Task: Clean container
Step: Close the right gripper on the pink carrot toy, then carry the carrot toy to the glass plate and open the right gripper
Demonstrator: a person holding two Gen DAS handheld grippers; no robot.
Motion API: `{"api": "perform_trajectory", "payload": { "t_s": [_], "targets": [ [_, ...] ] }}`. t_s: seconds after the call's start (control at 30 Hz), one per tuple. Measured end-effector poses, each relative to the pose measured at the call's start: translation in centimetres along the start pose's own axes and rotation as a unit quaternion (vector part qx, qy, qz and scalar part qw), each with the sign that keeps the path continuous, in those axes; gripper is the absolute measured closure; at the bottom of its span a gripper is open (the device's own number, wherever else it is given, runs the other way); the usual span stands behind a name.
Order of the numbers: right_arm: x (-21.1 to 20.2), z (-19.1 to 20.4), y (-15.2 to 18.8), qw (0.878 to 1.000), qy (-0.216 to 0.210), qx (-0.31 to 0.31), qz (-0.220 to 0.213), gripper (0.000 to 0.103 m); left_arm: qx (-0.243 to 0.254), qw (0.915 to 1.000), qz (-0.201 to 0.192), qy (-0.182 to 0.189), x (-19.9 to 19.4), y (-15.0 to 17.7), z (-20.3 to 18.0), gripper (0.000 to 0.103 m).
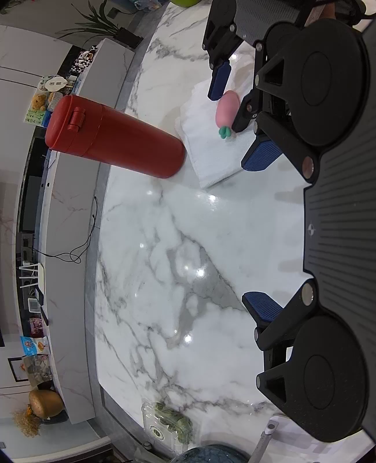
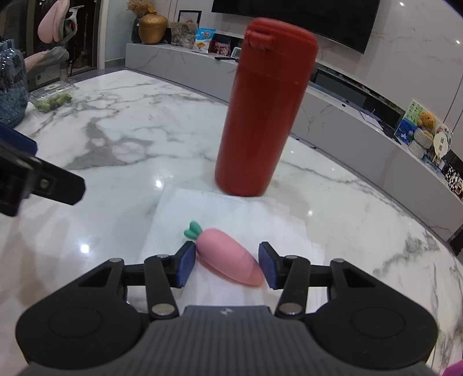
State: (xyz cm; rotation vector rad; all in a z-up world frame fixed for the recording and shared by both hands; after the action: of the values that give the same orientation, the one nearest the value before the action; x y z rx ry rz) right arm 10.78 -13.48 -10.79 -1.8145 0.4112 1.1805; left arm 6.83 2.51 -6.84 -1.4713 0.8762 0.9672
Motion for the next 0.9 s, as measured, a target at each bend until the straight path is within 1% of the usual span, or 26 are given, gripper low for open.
{"api": "perform_trajectory", "payload": {
  "t_s": [0.17, 0.27, 0.4, 0.47, 0.7, 0.9],
  "targets": [
    [0.1, -0.4, -0.4, 0.999, -0.013, 0.036, 0.012, 0.056, 0.003, 1.0, 0.0, 0.0, 0.0, 0.1, -0.2, 0.011],
    [-0.3, -0.4, -0.7, 0.997, -0.041, 0.061, 0.023, 0.061, 0.001, 1.0, 0.001, 0.001, 0.1, 0.0, -0.1, 0.011],
    [-0.4, -1.0, -0.5, 0.99, -0.069, 0.116, 0.036, 0.062, 0.001, 1.0, -0.001, 0.003, -0.1, 0.1, -0.2, 0.011],
    [-0.1, -0.8, -0.3, 0.991, -0.065, 0.109, 0.032, 0.06, 0.003, 1.0, -0.002, 0.004, -0.1, 0.1, -0.3, 0.011],
    [0.1, 0.0, 0.1, 0.995, -0.046, 0.09, 0.016, 0.06, -0.002, 1.0, 0.003, 0.005, 0.1, 0.1, -0.2, 0.011],
    [0.2, -0.9, 0.1, 0.992, -0.06, 0.11, 0.021, 0.06, 0.002, 1.0, 0.002, 0.006, 0.1, 0.2, -0.4, 0.011]
  ]
}}
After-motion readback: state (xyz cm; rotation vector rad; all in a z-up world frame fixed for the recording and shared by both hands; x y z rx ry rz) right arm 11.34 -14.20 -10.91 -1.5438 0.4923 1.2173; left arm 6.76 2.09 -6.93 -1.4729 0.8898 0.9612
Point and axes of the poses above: each gripper's, at about its wrist camera, not at the fingertips, and x roughly the way its jaws point, z to its left, y to its underside, the point moved 6 cm from there along x, roughly the way its jaws point, and after that the axes turned 14 degrees about z, right-handed, at the moved point
